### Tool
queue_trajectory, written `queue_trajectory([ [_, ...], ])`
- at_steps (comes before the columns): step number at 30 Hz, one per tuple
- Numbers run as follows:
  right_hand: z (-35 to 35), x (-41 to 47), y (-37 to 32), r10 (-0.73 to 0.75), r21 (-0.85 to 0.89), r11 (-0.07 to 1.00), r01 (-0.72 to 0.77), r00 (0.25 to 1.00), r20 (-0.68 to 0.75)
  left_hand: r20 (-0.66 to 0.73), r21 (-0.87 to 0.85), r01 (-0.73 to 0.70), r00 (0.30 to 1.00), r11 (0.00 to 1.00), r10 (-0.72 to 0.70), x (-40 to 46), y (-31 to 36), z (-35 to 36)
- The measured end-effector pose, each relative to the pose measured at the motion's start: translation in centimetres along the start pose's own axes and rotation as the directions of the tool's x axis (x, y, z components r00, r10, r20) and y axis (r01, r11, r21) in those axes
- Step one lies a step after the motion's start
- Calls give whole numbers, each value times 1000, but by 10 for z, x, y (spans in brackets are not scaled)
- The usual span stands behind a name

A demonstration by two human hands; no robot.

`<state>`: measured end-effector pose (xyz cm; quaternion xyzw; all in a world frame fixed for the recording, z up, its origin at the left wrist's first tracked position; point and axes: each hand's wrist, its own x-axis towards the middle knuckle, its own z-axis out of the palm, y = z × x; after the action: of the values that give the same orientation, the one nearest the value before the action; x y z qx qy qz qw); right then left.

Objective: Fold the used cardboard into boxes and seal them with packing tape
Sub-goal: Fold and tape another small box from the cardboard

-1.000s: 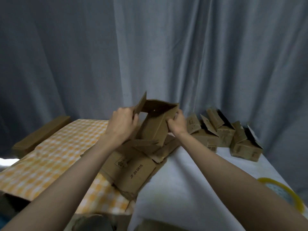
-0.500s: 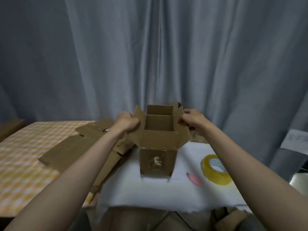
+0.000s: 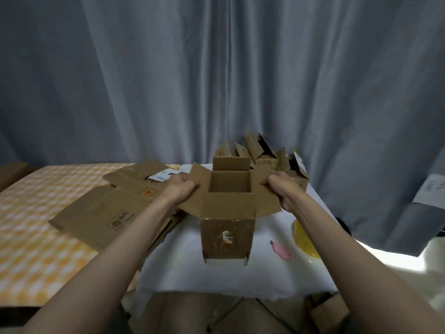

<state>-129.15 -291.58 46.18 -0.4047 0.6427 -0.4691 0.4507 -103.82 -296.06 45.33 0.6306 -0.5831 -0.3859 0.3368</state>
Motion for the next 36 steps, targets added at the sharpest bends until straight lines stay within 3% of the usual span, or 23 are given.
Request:
queue_trajectory([
  [3,-3,5,13,86,57,995,-86,996,11,-54,58,-46,997,997,49,-1,-10,3],
  [5,-4,7,16,39,-12,999,-40,998,-46,-161,335,-152,963,930,215,-5,-16,4],
  [6,-2,8,17,-45,-154,988,27,993,-110,-188,481,-221,919,849,346,-7,-16,5],
  [7,1,8,18,-168,-370,924,94,971,-172,-167,590,-296,866,751,472,-10,-14,6],
  [9,9,6,19,-430,-779,611,137,885,-182,-29,641,-449,796,622,605,-12,-6,8],
  [11,16,4,21,-565,-928,335,160,822,-63,86,596,-525,794,608,602,-12,3,10],
  [12,19,3,21,-573,-944,281,174,819,-20,118,595,-525,806,608,580,-11,7,10],
  [18,17,1,23,-605,-923,290,251,796,26,153,545,-431,895,720,420,16,26,24],
  [24,8,0,24,-671,-873,333,356,740,45,226,459,-541,838,705,497,28,26,18],
  [27,5,2,26,-693,-848,360,389,721,36,354,414,-602,798,683,488,14,20,9],
  [31,9,3,26,-684,-829,398,393,730,18,466,200,-489,810,849,356,-11,14,-16],
  [36,14,4,29,-670,-821,424,382,742,0,618,348,-557,741,754,262,-6,9,-24],
])
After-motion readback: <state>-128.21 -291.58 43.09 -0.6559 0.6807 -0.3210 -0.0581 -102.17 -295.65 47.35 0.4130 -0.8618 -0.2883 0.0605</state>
